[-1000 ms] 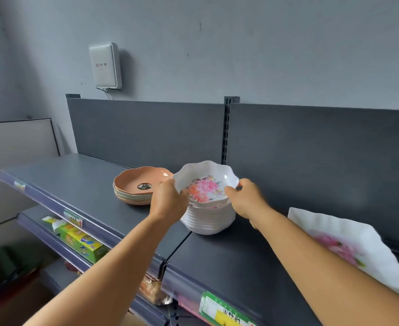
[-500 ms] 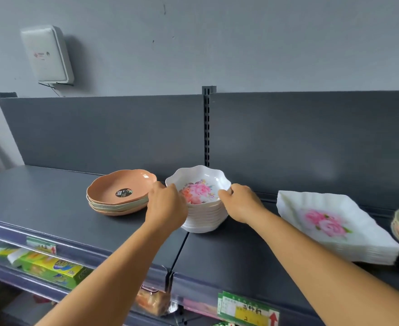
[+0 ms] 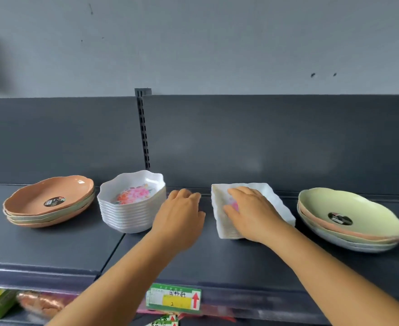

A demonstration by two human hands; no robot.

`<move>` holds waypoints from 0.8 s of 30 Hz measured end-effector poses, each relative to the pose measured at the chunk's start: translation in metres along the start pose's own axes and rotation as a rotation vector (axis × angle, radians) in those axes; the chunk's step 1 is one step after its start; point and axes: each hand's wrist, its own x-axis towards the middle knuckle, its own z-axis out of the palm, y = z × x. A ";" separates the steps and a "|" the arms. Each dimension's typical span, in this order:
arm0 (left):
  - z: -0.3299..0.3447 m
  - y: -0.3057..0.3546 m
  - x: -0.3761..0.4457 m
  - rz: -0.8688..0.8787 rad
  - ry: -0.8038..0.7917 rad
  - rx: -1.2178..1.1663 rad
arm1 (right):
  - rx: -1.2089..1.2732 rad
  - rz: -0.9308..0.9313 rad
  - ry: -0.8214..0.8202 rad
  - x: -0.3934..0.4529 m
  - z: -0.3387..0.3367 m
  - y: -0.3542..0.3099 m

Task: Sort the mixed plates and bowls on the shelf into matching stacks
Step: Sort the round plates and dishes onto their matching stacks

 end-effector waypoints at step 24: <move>0.117 0.242 0.063 -0.009 -0.158 -0.158 | 0.206 0.606 0.038 -0.076 -0.058 0.281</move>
